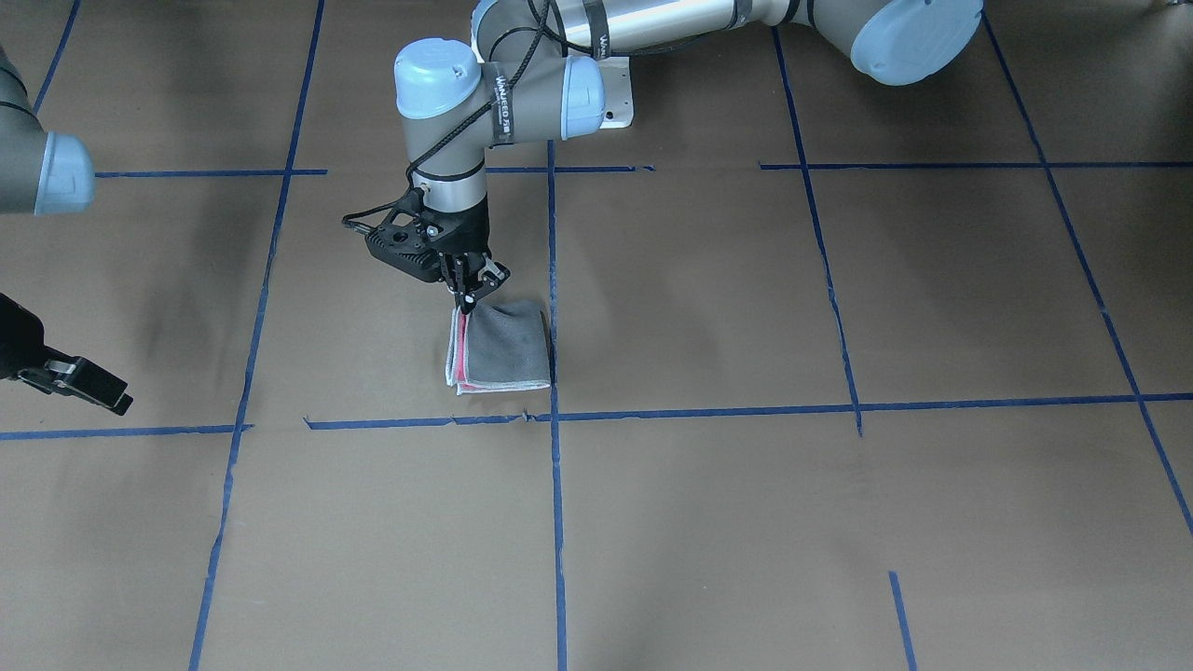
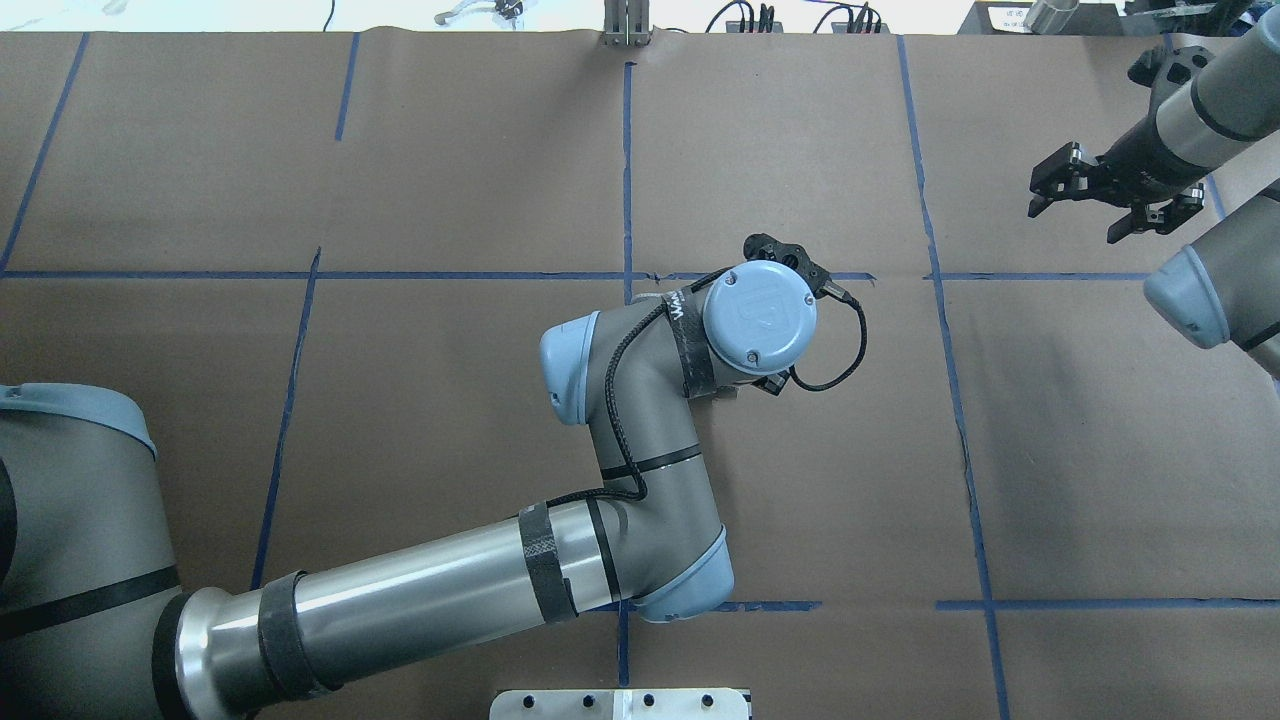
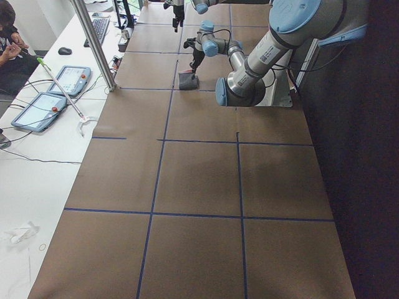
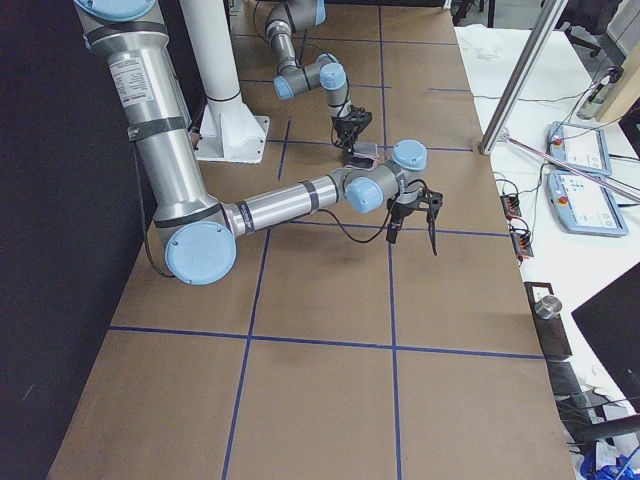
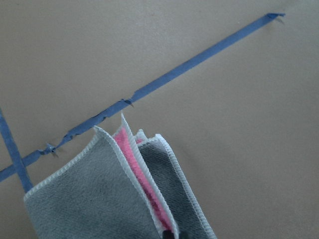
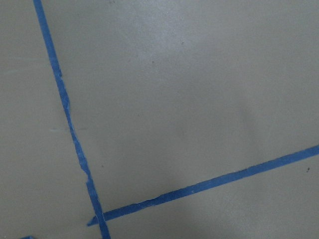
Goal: Fold towel twice with both arms
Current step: 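Open the left gripper to release the folded towel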
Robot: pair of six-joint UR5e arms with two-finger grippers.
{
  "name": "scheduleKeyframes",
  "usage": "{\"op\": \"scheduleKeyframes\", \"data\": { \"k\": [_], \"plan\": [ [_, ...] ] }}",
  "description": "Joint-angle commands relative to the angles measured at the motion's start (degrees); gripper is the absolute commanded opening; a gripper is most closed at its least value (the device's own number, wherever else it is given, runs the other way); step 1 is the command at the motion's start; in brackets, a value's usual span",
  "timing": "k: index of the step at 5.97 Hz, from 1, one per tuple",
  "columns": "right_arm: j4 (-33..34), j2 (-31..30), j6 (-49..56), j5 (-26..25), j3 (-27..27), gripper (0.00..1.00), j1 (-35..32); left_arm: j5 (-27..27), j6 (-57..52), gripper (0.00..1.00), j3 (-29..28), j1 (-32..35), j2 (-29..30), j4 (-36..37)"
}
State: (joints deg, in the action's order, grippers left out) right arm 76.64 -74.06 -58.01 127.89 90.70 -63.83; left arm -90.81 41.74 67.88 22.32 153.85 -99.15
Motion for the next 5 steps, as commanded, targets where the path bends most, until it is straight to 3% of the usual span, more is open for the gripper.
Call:
{"op": "scheduleKeyframes", "data": {
  "k": [1,4,5],
  "plan": [
    [0.1,-0.1,0.0,0.0,0.0,1.0,-0.1,2.2,-0.3,0.98,-0.3,-0.7,-0.3,-1.6],
    [0.2,0.6,0.0,0.0,0.0,1.0,0.4,2.0,-0.3,1.0,1.9,0.7,-0.1,-3.8],
    [0.3,1.9,0.1,0.1,0.0,1.0,0.5,-1.4,-0.3,1.0,5.9,4.0,-1.7,-3.0]
  ]
}}
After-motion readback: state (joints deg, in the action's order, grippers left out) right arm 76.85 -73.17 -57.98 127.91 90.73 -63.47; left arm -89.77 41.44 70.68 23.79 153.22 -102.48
